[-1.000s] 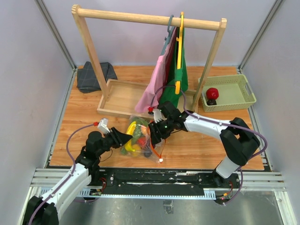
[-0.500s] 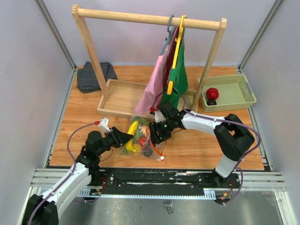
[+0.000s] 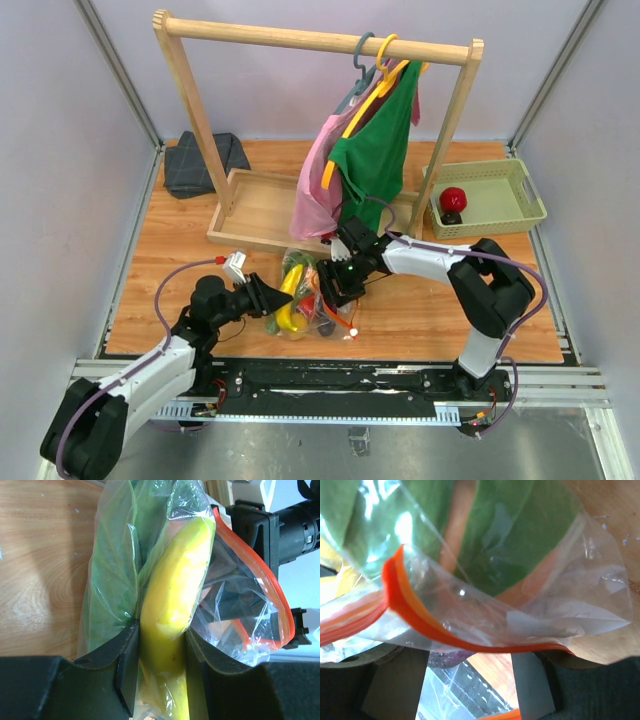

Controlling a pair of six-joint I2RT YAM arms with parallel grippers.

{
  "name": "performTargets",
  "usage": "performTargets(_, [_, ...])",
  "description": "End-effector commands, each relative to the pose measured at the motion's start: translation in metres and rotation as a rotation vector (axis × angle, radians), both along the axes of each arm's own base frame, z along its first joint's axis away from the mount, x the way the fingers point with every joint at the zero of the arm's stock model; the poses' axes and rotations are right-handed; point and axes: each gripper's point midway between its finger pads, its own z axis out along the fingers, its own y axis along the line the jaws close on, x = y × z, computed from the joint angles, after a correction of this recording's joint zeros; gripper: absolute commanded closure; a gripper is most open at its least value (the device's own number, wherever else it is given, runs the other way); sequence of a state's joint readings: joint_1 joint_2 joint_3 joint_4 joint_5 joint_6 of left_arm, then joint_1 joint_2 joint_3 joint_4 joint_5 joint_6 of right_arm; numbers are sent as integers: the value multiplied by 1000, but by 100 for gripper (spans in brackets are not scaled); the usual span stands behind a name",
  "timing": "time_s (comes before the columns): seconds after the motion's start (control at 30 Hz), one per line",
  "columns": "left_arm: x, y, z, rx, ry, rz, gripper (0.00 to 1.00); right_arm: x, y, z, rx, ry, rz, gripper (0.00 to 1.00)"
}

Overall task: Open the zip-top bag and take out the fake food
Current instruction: Pick up the fake vegetable from the zipper food storage bag.

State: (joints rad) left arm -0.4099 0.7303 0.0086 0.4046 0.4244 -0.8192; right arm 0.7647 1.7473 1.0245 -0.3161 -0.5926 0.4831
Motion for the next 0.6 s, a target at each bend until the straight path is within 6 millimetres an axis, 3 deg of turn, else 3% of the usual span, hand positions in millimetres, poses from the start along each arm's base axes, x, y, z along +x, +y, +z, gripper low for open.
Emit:
performTargets(0.0, [-16, -12, -8, 4, -10, -104, 82, 7, 7, -3, -49, -54, 10, 38])
performTargets(0.17, [-12, -14, -2, 0, -28, -102, 82, 7, 1, -12, -119, -108, 47, 44])
performTargets(0.3, [-11, -14, 1, -6, -42, -100, 82, 8, -2, -14, -132, -122, 66, 56])
performTargets(0.57, [-8, -7, -7, 17, -35, -51, 82, 17, -1, 13, -14, -117, 73, 78])
